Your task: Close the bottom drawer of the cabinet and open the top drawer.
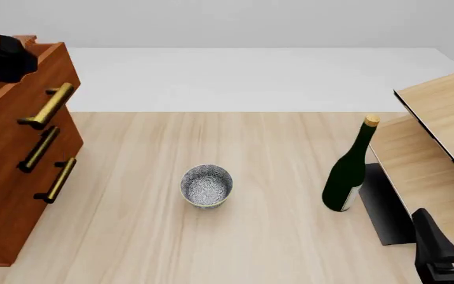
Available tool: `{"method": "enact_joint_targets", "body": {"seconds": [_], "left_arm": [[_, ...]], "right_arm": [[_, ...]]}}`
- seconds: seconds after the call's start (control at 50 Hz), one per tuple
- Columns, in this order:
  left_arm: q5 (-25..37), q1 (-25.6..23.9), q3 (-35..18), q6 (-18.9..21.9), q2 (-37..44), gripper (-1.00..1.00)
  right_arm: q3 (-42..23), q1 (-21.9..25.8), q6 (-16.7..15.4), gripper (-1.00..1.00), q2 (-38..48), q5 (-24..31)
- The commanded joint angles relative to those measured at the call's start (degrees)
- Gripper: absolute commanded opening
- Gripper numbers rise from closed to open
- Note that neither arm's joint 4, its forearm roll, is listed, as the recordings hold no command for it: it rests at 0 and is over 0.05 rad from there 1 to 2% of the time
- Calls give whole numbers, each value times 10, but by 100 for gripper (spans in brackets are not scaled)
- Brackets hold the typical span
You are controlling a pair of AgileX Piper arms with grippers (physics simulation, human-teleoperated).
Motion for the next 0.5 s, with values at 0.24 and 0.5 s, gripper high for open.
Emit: {"method": "enact_joint_targets", "body": {"seconds": [0.24, 0.5], "left_arm": [[-24, 19, 53, -14, -15, 100], [-32, 29, 73, -17, -23, 100]], "right_arm": [[-1, 2, -5, 100, 6, -5], [-1, 4, -8, 100, 1, -1]]}}
